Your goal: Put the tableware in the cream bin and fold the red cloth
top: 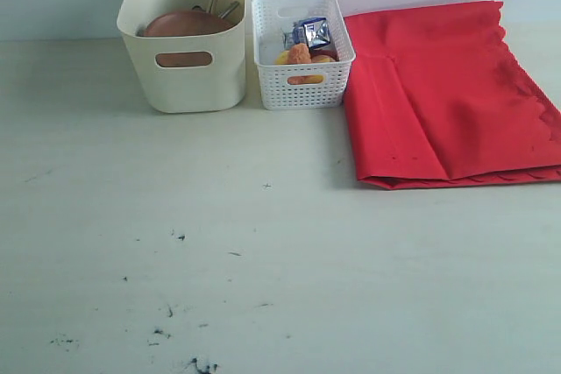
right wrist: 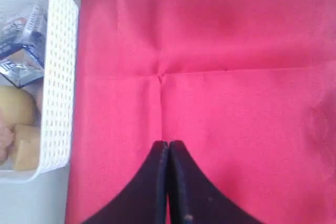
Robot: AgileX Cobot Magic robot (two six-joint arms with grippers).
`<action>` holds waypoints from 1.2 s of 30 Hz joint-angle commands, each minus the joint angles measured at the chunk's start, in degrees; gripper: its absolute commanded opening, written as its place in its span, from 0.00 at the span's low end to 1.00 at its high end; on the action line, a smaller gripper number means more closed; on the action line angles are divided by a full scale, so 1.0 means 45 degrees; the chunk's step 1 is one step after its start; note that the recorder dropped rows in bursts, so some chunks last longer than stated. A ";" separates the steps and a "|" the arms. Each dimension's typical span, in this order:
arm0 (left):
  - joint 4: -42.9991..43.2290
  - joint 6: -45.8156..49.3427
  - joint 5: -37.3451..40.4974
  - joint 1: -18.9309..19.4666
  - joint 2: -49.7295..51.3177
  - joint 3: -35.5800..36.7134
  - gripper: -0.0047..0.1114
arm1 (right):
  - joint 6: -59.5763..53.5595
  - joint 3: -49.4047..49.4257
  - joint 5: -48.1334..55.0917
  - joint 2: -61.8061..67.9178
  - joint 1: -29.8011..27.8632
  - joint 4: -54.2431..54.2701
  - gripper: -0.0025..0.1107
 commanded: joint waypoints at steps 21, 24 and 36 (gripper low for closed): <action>-0.0072 -0.0098 -0.1378 0.0027 -0.0067 0.0024 0.04 | -0.0878 0.0040 0.2549 -0.6675 0.0050 -0.0448 0.02; -0.0132 -0.0098 -0.1773 0.0027 -0.0067 0.0024 0.04 | -0.1005 0.0072 0.2697 -0.7412 0.0050 -0.0448 0.02; -0.0132 -0.0098 -0.2576 0.0027 -0.0067 0.0024 0.04 | -0.1445 0.4299 0.1223 -1.1769 0.0050 -0.0422 0.02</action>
